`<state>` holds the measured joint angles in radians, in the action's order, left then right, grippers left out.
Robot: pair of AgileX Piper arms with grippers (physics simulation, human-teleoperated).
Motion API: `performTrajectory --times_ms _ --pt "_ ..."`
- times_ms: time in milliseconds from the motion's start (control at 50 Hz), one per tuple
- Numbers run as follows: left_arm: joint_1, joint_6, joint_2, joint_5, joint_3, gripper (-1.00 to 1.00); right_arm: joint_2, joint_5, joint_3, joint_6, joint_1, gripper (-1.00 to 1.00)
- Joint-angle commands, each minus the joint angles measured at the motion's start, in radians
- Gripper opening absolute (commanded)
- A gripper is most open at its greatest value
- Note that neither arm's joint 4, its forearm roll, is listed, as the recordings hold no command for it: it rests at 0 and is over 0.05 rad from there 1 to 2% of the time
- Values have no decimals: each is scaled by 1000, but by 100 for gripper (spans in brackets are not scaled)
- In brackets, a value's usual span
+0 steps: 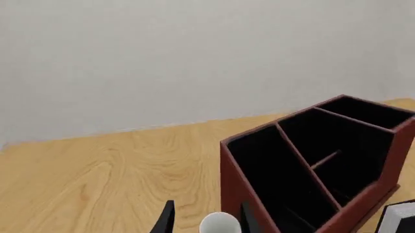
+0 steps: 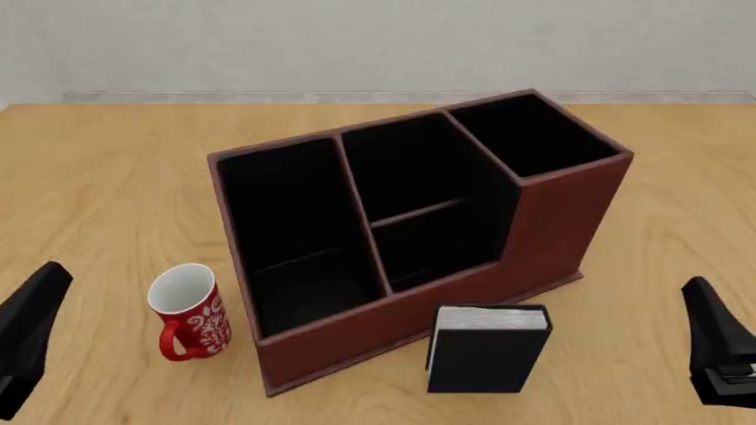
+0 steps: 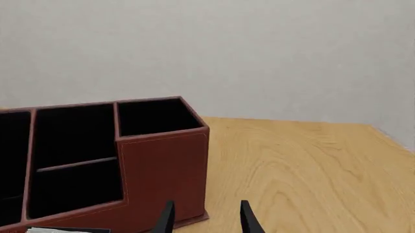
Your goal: Pick up the book and place it in the back compartment of the caddy.
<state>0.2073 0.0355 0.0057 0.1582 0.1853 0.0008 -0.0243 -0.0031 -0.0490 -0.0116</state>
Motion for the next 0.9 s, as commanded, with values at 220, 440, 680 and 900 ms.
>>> performTrajectory --times_ms 220,440,680,900 --pt "142 -54 107 123 243 100 0 -3 -1 -6 -2 100" --pt "234 -17 252 44 268 100 0 1 -1 0 -1 100" --pt "345 35 399 -40 320 100 0 -3 0 -5 -2 100" --pt "487 84 619 -146 362 100 1 0 -1 -1 -2 100"
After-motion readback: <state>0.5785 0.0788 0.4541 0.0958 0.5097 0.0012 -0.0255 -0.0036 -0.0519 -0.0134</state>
